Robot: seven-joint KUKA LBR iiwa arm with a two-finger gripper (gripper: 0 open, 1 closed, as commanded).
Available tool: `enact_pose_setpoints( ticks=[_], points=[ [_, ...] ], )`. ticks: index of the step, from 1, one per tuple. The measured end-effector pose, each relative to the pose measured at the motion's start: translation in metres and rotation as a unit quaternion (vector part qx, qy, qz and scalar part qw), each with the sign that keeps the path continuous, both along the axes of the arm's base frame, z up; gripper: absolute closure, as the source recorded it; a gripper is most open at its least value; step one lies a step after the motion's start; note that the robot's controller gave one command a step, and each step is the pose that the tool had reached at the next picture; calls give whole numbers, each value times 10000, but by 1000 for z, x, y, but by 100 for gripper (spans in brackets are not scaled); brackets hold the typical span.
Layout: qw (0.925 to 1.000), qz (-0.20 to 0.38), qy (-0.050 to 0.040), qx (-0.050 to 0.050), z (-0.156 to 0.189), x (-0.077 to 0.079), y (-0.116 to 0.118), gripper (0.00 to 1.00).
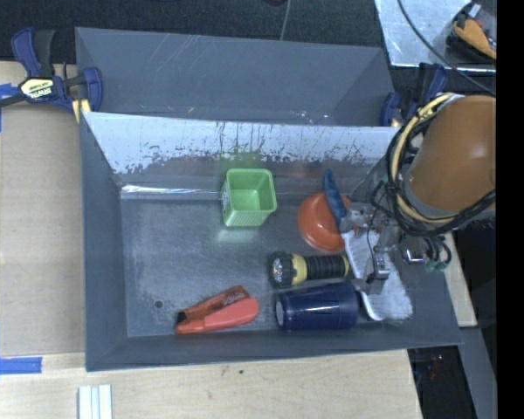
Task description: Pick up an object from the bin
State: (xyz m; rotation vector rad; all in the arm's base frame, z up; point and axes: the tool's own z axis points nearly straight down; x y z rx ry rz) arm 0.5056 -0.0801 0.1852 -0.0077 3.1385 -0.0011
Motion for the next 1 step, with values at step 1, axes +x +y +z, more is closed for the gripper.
enact_pose_setpoints(
  ticks=[1],
  points=[
    [10000,0,0,0,0,0,0,0]
  ],
)
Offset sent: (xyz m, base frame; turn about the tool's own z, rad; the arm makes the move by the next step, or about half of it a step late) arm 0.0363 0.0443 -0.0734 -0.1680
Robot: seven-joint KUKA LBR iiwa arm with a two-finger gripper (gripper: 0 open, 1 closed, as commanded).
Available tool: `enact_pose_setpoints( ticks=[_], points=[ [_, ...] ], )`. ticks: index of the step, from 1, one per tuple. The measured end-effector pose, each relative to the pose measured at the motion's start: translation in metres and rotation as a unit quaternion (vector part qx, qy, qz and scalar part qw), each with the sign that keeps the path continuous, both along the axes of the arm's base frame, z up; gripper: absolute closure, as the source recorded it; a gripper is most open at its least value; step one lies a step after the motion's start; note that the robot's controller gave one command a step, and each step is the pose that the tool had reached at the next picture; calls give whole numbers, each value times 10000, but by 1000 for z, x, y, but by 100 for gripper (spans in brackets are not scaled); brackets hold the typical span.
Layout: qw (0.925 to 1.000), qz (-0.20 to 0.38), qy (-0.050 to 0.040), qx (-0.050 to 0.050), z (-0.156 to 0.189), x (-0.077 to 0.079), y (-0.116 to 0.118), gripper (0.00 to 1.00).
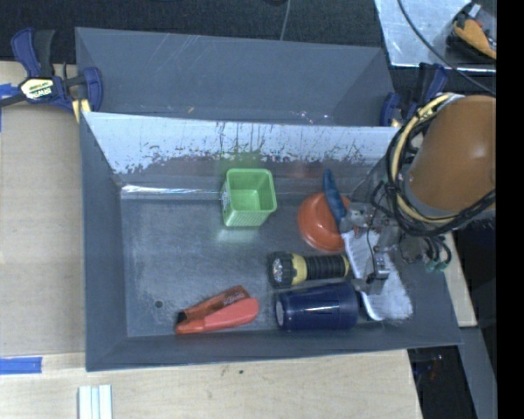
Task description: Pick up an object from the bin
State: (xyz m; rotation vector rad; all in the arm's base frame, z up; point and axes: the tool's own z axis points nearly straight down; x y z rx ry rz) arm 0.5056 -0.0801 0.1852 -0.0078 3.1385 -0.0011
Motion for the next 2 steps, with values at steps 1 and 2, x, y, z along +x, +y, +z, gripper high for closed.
enact_pose_setpoints(
  ticks=[1,2],
  points=[
    [9965,835,7,8,-75,36,46,0],
    [9990,444,-14,7,-47,-5,110,0]
  ],
)
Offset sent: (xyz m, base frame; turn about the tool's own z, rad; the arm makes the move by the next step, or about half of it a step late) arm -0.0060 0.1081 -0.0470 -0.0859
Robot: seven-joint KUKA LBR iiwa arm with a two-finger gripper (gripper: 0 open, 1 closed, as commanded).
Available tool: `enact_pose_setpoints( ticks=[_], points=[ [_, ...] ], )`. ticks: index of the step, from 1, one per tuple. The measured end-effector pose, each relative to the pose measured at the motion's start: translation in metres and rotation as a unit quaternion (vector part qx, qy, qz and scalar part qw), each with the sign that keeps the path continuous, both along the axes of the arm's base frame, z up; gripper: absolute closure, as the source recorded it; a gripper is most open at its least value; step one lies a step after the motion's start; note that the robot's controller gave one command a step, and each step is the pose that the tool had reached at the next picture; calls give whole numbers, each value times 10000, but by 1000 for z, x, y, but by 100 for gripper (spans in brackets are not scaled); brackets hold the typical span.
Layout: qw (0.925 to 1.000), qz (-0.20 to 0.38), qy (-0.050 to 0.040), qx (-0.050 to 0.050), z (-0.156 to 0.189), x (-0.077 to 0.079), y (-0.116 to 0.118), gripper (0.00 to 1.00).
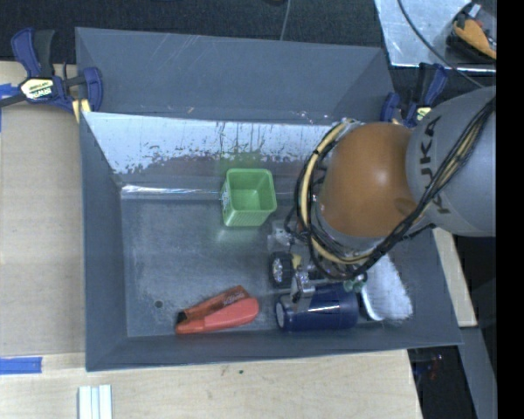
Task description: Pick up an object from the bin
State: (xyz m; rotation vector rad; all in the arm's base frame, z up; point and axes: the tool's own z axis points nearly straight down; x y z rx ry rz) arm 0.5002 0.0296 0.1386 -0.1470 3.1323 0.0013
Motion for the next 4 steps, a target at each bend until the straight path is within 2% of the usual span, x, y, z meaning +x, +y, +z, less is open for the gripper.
enact_pose_setpoints(
  ticks=[1,2,3,4],
  points=[
    [10000,20,-12,-37,-34,49,-70,0],
    [10000,-18,-49,20,8,33,-14,0],
    [10000,-53,-66,8,-14,48,-32,0],
    [10000,88,-23,-15,-27,38,-38,0]
  ],
)
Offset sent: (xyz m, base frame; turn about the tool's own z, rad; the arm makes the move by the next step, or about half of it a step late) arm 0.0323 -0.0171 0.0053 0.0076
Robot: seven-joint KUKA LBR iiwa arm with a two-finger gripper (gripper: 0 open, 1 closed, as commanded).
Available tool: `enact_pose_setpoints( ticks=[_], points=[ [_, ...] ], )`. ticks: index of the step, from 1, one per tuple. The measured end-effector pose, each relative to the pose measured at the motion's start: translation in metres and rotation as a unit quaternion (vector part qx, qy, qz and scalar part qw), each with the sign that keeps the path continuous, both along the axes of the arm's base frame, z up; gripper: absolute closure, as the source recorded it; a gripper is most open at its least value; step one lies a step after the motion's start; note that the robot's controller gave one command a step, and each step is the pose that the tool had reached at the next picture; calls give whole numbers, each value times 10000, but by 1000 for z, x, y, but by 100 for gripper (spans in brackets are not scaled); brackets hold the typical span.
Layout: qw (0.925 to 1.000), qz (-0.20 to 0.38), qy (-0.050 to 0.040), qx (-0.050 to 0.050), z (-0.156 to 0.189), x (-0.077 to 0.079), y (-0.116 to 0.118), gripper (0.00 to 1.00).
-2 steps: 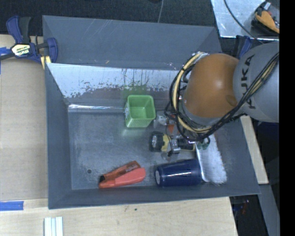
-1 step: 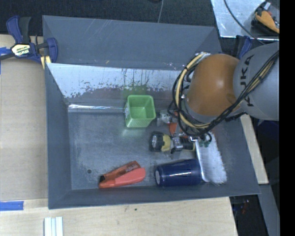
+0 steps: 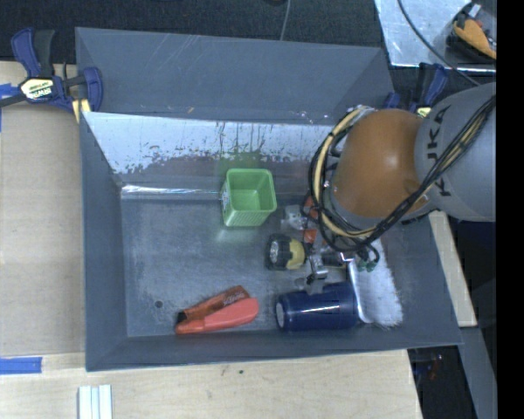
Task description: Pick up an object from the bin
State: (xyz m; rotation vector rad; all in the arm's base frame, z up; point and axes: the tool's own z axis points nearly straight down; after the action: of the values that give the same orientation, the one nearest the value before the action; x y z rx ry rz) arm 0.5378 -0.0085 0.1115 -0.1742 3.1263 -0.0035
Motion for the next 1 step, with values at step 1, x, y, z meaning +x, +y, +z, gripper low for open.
enact_pose_setpoints(
  ticks=[1],
  points=[
    [9946,1033,-1,-7,-25,34,-3,0]
  ],
)
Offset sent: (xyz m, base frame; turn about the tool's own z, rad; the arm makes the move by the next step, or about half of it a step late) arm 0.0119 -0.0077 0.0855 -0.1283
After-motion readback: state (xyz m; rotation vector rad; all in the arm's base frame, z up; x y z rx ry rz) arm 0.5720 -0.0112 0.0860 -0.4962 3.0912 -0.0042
